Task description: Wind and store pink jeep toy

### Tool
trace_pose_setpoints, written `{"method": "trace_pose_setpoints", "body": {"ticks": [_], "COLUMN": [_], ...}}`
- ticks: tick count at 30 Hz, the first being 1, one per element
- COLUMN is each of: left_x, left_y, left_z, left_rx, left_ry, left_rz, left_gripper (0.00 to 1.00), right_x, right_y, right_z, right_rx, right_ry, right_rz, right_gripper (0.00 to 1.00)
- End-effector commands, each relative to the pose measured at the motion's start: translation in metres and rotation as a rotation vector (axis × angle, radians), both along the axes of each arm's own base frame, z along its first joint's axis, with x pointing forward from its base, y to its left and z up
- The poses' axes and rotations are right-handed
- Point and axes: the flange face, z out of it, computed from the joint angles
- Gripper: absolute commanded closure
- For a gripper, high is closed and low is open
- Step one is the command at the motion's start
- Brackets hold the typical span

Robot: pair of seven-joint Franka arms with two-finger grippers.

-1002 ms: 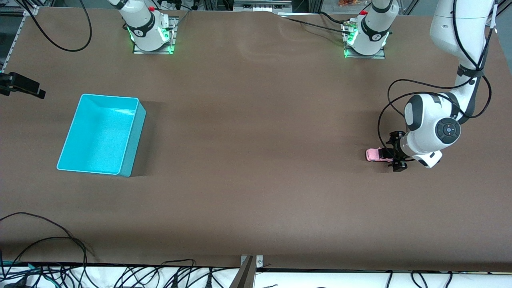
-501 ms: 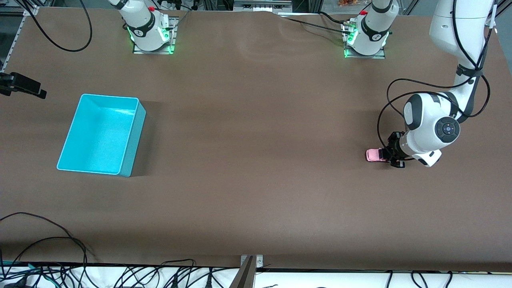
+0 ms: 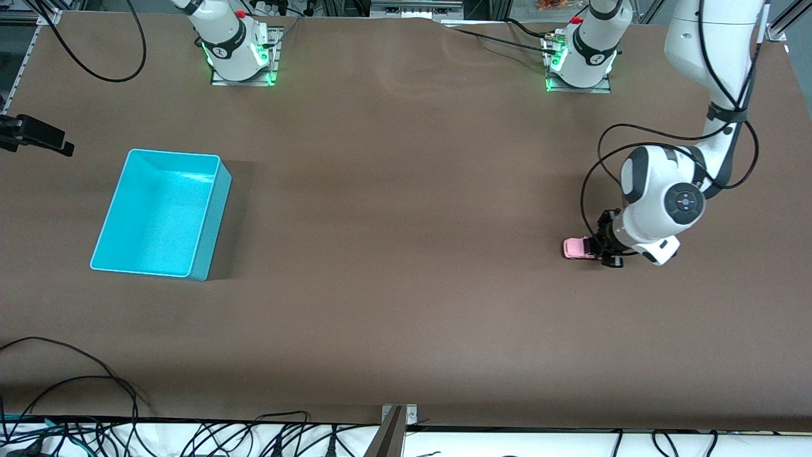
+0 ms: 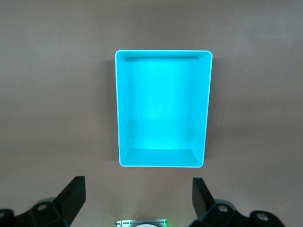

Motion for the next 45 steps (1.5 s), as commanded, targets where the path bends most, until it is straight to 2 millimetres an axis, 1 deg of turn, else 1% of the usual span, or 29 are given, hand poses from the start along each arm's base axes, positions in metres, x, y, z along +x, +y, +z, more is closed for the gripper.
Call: {"method": "trace_pose_setpoints", "body": {"ticks": [1, 4, 5, 8, 12, 17, 22, 24, 31, 36, 45], "left_x": [-0.005, -0.007, -0.009, -0.014, -0.015, -0.024, -0.028, -0.027, -0.018, -0.014, -0.013], "left_y": [-0.033, -0.043, -0.052, -0.065, -0.065, -0.071, -0.064, -0.057, 0.000, 0.045, 0.127], "left_z": [0.009, 0.009, 0.009, 0.002, -0.001, -0.018, -0.024, -0.026, -0.028, -0.028, -0.041], "left_rx": [-0.004, -0.003, -0.003, 0.000, -0.004, -0.007, -0.005, -0.003, -0.006, -0.010, 0.052], "left_ry": [-0.012, -0.014, -0.015, -0.006, -0.023, -0.036, -0.037, -0.031, -0.029, -0.031, -0.041], "left_rz": [0.029, 0.061, 0.063, 0.066, 0.070, 0.058, 0.046, 0.036, 0.000, -0.029, -0.038], "left_gripper": [0.90, 0.90, 0.90, 0.90, 0.90, 0.90, 0.90, 0.90, 0.90, 0.90, 0.90], "right_x": [-0.001, -0.001, -0.001, -0.002, -0.002, -0.002, -0.002, -0.002, -0.002, -0.002, -0.002], "right_y": [-0.001, -0.001, -0.002, -0.003, -0.002, -0.001, -0.001, -0.001, -0.001, -0.001, 0.000], "right_z": [0.004, 0.005, 0.005, 0.005, 0.004, 0.004, 0.004, 0.004, 0.004, 0.004, 0.004], "right_rx": [-0.011, -0.011, -0.011, -0.010, -0.010, -0.009, -0.010, -0.009, -0.009, -0.009, -0.010], "right_ry": [-0.005, -0.007, -0.007, -0.002, 0.001, 0.004, 0.002, 0.004, 0.004, 0.004, 0.001], "right_rz": [-0.012, -0.010, -0.012, -0.010, -0.009, -0.006, -0.007, -0.006, -0.003, -0.003, -0.007], "right_gripper": [0.00, 0.00, 0.00, 0.00, 0.00, 0.00, 0.00, 0.00, 0.00, 0.00, 0.00]}}
